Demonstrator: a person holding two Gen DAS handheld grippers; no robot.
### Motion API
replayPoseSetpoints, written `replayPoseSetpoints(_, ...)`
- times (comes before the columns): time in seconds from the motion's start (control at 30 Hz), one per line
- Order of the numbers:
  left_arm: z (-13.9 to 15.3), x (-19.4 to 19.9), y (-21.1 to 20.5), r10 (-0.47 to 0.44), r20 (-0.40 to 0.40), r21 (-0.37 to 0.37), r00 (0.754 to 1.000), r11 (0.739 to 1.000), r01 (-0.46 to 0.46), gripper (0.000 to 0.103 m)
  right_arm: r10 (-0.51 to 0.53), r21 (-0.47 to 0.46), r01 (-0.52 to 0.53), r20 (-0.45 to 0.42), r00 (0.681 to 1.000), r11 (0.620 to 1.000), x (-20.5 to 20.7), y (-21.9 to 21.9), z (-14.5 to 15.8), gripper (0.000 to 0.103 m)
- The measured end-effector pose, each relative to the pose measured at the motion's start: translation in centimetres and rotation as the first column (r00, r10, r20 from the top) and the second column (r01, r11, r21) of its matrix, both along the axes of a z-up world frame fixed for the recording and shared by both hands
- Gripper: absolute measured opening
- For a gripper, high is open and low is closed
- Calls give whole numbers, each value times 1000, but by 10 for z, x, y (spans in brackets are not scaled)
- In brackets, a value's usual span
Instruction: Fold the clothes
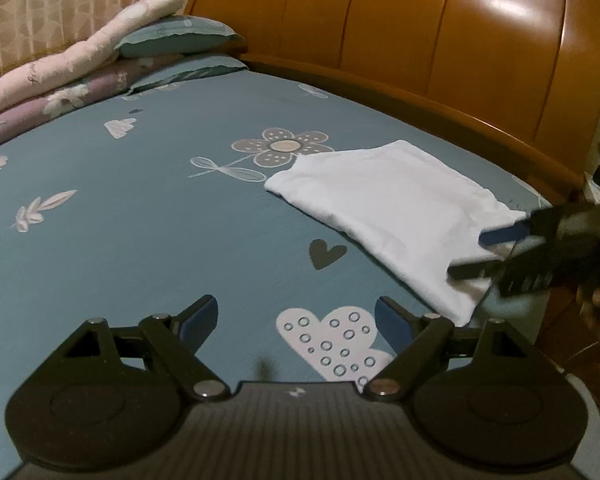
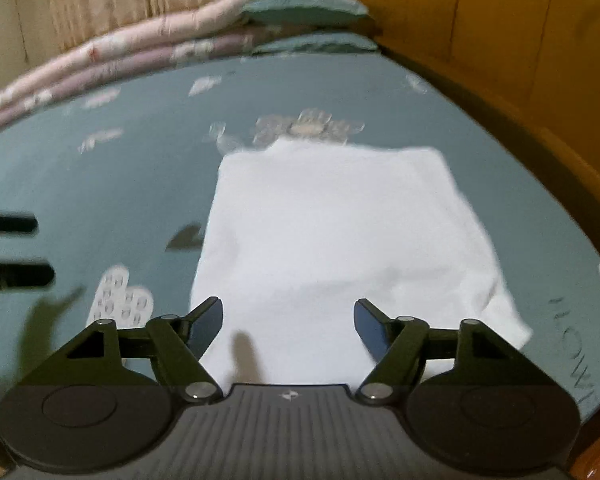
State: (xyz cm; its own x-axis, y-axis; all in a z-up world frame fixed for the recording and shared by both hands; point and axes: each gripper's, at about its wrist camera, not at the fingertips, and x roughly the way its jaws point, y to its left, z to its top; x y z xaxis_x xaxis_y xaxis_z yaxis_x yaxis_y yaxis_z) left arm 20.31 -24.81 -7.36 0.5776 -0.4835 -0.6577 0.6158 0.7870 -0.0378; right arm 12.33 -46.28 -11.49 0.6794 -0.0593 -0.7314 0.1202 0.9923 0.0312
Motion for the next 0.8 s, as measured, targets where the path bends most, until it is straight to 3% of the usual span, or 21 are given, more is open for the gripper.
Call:
replayPoseSetpoints(0.2,-2,-9,15,13,16,17,1000,1000,-13,89,-9,46,9,0,1000,999,-12,10,-4,83)
replayPoseSetpoints(0.43,-2,-7,40,75,28,-2,997,997,-75,90,110,65,-122,172,979,990,19,28,28,90)
replayPoseSetpoints(0.7,-9,12,77,183,9,-16,983,983,-183,90,128,168,-160,183,975,973,85,32,1,91)
replayPoseSetpoints(0.8,-16,22,82,197,-14,-23,980,980,-197,90,132,203,-164,162,978,966,92,36,-15,98)
